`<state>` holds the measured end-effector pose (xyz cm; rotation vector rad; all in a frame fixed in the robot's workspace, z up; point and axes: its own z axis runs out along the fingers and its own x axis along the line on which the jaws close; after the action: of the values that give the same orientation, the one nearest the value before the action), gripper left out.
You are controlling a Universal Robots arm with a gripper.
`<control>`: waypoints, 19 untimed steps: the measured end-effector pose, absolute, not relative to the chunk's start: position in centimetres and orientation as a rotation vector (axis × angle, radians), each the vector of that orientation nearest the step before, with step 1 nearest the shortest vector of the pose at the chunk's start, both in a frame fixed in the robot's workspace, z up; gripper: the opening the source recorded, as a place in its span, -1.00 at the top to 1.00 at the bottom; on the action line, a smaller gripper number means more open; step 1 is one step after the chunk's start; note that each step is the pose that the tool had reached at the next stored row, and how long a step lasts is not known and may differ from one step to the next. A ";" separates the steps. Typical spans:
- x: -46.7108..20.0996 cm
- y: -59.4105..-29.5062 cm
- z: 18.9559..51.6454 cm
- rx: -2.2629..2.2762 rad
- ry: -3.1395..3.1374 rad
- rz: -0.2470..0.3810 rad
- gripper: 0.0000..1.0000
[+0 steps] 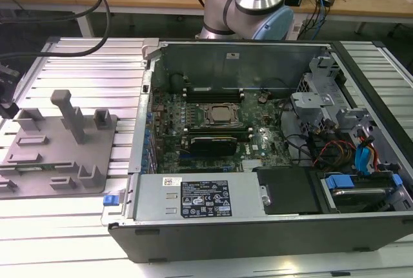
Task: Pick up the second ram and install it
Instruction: 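Pick up the second ram and move it above second insertion slot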
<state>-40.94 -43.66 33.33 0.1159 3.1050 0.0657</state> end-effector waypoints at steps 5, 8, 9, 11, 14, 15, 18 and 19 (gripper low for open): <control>-40.9 -43.7 33.3 0.104 3.106 0.065 0.84; -40.9 -43.7 33.3 -0.075 3.109 0.068 0.84; -40.9 -43.7 33.3 -0.143 3.107 0.069 0.84; -40.9 -43.6 33.3 -0.278 3.100 0.066 0.84; -40.9 -43.6 33.3 -0.488 3.077 0.065 0.84; -40.9 -43.6 33.3 -0.552 3.068 0.065 0.84; -40.9 -43.6 33.3 -0.688 3.042 0.066 0.84; -40.9 -43.6 33.3 -0.724 3.034 0.066 0.84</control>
<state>-40.94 -43.64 33.28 -0.7242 3.0343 0.0660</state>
